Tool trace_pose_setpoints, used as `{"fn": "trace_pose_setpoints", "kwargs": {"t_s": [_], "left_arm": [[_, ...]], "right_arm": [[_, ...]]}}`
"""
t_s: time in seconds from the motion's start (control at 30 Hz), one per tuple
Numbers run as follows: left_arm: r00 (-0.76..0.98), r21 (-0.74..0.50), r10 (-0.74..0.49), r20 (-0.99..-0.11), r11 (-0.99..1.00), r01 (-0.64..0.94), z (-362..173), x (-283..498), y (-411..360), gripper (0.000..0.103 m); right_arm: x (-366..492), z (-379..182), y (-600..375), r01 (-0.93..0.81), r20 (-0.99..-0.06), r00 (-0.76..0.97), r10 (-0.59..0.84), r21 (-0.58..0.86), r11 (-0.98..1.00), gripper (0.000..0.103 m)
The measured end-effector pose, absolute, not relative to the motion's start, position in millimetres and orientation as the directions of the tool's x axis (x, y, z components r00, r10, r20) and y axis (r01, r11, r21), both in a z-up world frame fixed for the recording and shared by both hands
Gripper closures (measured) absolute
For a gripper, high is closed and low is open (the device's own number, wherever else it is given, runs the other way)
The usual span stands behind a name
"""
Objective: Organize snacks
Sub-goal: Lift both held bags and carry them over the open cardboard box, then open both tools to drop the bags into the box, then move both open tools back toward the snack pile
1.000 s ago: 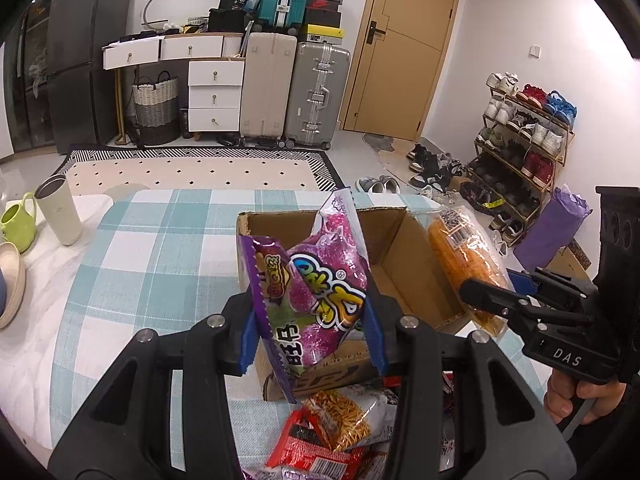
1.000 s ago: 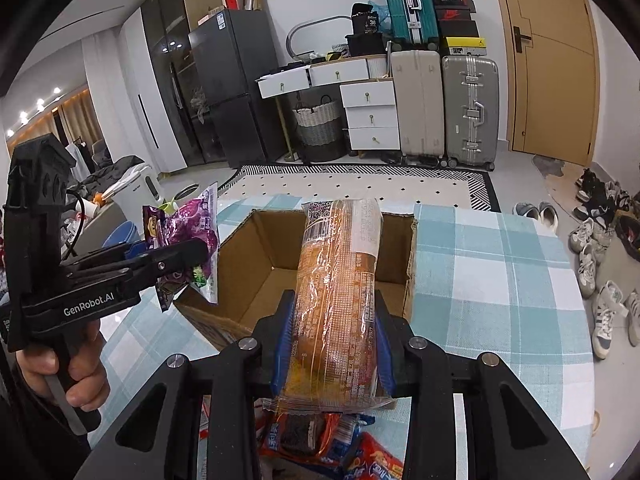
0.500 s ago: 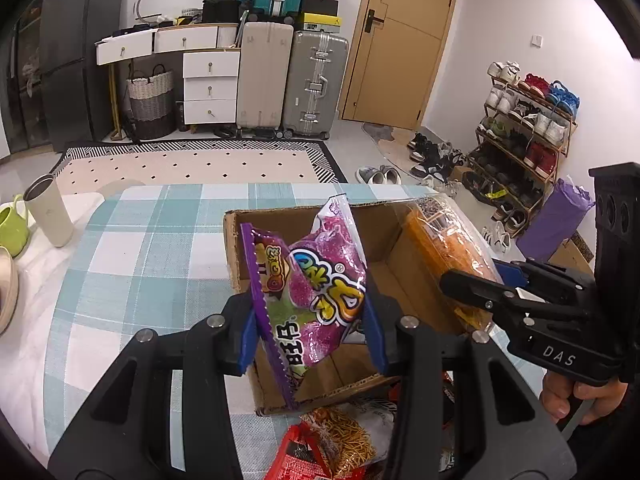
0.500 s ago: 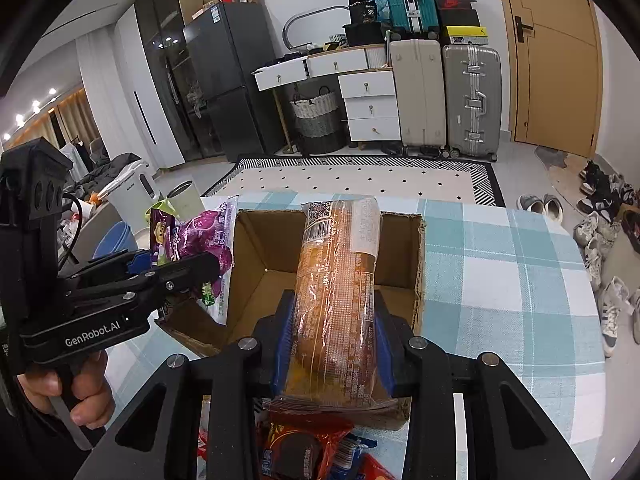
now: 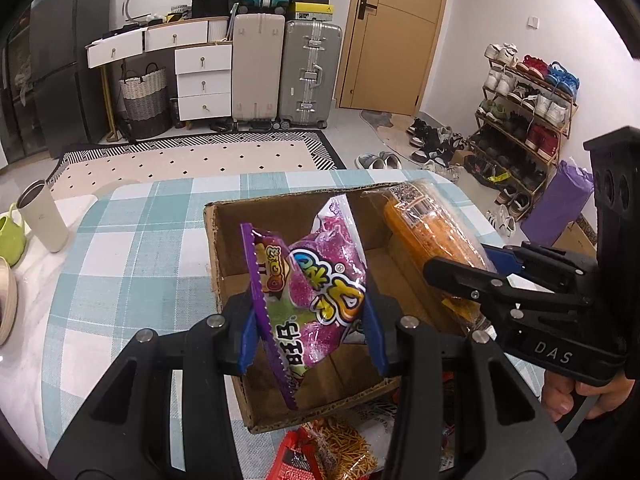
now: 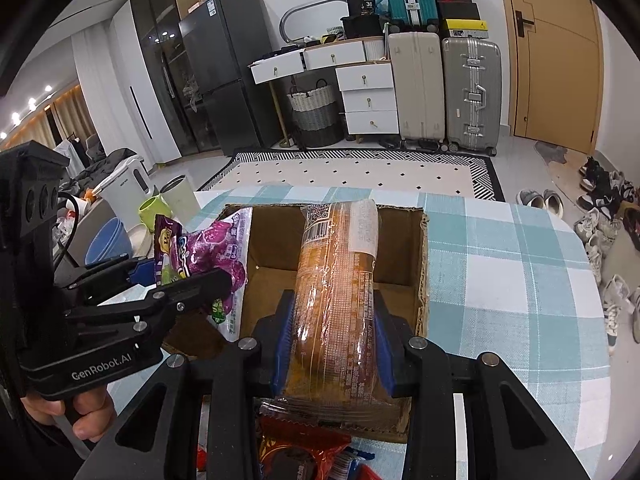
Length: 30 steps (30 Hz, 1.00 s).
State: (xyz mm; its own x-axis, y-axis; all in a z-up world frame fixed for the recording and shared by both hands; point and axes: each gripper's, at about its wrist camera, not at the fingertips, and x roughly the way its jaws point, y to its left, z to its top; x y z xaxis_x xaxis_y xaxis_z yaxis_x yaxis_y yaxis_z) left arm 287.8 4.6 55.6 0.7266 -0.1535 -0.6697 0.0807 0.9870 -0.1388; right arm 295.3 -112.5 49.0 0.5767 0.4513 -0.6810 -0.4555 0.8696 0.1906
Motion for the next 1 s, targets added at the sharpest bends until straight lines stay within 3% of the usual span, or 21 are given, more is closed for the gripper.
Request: {"fn": "trace_pose_setpoints", "kwargs": {"t_s": [0.57, 0.67, 0.77, 0.83, 0.9, 0.97, 1.0], "left_arm": [[0.692, -0.120, -0.140, -0.708, 0.990, 0.078, 40.0, 299.4, -3.2, 0.062], [0.692, -0.117, -0.130, -0.711, 0.991, 0.066, 40.9, 299.6, -1.1, 0.061], [0.696, -0.126, -0.140, -0.704, 0.989, 0.071, 46.5, 293.5, 1.2, 0.046], [0.707, -0.122, -0.140, -0.693, 0.990, 0.076, 52.3, 286.8, 1.6, 0.020], [0.721, -0.125, -0.145, -0.678, 0.989, 0.080, 58.2, 278.5, 2.4, 0.019], [0.720, -0.139, -0.159, -0.676, 0.986, 0.087, 63.1, 271.1, 4.1, 0.014], [0.720, -0.146, -0.163, -0.675, 0.986, 0.086, 65.4, 265.9, 5.2, 0.003]], "right_arm": [[298.7, 48.4, -116.2, -0.441, -0.683, 0.592, 0.429, 0.172, 0.881, 0.067], [290.8, 58.2, -122.9, -0.435, -0.661, 0.618, 0.425, 0.163, 0.886, 0.058], [278.9, 68.6, -135.1, -0.420, -0.637, 0.644, 0.423, 0.168, 0.892, 0.047], [271.1, 74.4, -143.0, -0.412, -0.622, 0.658, 0.424, 0.174, 0.894, 0.026], [262.0, 80.1, -151.4, -0.396, -0.609, 0.672, 0.422, 0.186, 0.899, 0.008], [252.9, 83.8, -158.8, -0.377, -0.605, 0.686, 0.405, 0.181, 0.908, 0.002], [248.4, 85.3, -161.8, -0.361, -0.607, 0.695, 0.384, 0.167, 0.917, 0.001]]}}
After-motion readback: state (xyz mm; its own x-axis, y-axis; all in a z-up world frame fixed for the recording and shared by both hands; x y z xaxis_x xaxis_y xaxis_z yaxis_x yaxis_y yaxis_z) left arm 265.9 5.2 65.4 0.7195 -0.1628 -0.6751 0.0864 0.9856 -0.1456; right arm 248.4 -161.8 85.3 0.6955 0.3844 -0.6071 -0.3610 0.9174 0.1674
